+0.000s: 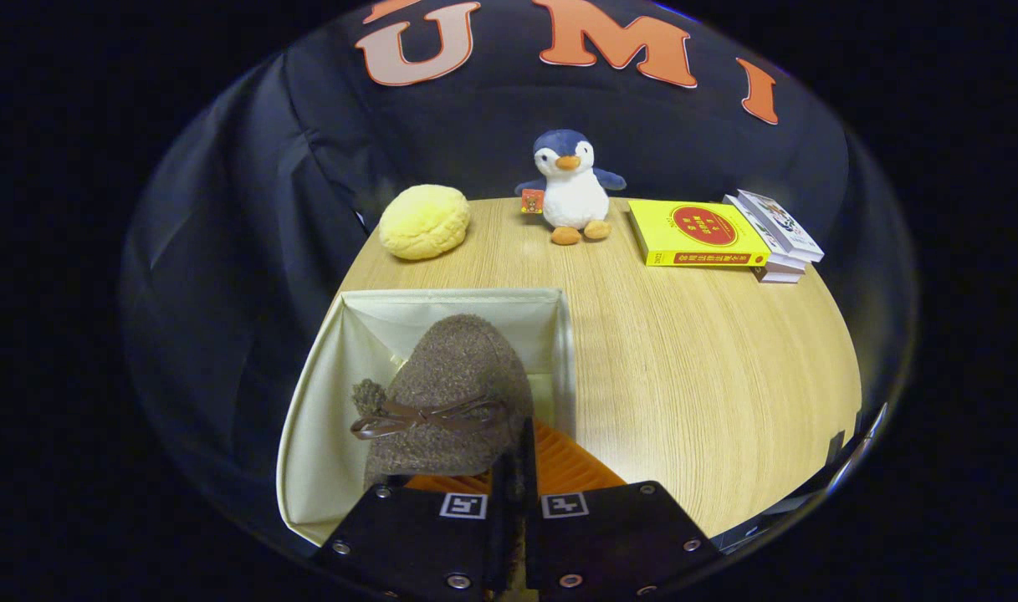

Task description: Open the storage box then place both shoes into the box .Put the left shoe in first, then the right shoe, with the right side of both shoes facing outward in a uniform manner.

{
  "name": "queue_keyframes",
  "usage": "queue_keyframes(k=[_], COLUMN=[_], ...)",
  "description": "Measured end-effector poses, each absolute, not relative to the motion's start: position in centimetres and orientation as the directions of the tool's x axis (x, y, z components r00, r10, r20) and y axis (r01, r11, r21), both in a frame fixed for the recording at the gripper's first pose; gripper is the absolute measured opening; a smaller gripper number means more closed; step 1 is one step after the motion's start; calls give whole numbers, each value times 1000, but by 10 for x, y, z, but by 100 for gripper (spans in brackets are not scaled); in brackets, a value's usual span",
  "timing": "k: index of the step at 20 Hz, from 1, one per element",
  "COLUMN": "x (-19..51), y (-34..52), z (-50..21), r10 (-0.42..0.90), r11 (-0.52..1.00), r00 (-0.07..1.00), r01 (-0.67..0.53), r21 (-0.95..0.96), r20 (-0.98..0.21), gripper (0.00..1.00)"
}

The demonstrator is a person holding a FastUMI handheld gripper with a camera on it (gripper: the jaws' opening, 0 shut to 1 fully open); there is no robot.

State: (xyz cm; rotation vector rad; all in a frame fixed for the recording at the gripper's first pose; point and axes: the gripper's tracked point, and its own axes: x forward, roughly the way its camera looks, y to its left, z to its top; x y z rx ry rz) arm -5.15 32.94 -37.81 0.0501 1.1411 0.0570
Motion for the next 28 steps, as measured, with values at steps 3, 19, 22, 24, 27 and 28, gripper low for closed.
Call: queue_keyframes(k=[3,19,22,24,27,28], x=[-56,-53,-43,-35,-27,-23], y=[335,241,203,166,123,109], z=[-383,-288,-264,-245,-216,-206], r10=[54,204,221,193,167,157], r11=[998,978,975,981,986,988], r00=[391,582,661,723,792,814], r01=[-48,-151,-142,-143,-141,-133], r21=[38,142,170,129,90,85], r20=[-919,-787,-717,-663,-588,-560], gripper=[16,43,52,61,73,78])
